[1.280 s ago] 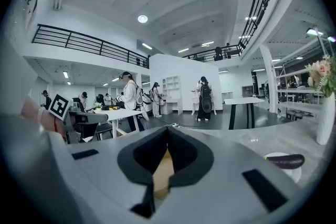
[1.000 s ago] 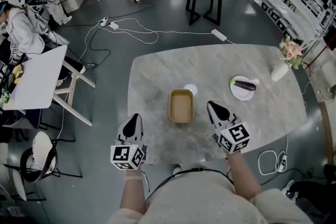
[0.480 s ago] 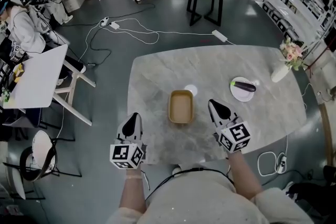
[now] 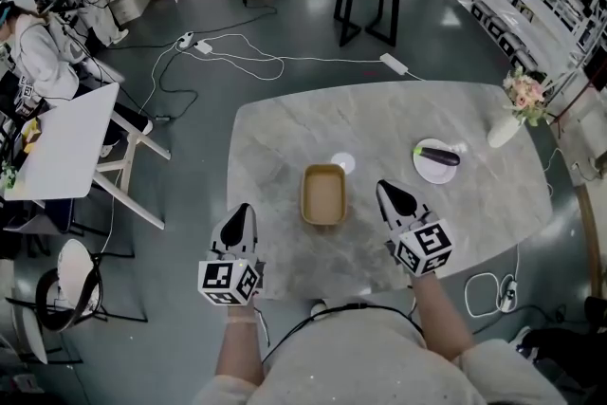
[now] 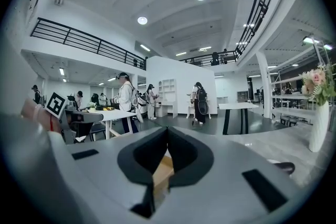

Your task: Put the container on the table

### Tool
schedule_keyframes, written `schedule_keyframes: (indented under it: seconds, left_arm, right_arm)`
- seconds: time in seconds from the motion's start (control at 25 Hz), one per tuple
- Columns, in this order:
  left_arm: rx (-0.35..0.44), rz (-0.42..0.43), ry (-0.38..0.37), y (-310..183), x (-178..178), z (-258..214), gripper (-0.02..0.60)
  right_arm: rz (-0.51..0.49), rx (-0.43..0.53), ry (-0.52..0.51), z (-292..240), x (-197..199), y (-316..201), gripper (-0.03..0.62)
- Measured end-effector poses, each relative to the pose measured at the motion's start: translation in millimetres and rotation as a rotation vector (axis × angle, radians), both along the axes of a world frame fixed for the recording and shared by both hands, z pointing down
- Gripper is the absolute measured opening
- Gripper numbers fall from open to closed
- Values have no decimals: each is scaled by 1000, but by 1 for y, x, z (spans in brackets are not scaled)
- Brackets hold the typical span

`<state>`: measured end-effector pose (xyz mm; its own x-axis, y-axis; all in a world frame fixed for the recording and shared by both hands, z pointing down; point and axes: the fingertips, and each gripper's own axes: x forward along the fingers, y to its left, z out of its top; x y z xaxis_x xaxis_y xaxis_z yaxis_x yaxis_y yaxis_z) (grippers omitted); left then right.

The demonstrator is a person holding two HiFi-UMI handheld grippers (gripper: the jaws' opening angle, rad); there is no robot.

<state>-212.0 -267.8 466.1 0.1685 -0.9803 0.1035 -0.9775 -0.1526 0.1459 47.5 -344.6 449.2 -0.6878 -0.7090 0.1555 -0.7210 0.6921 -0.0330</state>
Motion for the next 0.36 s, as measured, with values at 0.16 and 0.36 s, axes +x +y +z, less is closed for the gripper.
schedule_keyframes:
  seconds: [0.16, 0.36]
  left_arm:
    - [-3, 0, -1, -1, 0, 2, 11]
    - [-7, -3, -1, -2, -1, 2, 11]
  right_arm:
    - [3, -14, -5, 5, 0, 0, 6]
    - [-3, -29, -5, 9, -2, -1, 6]
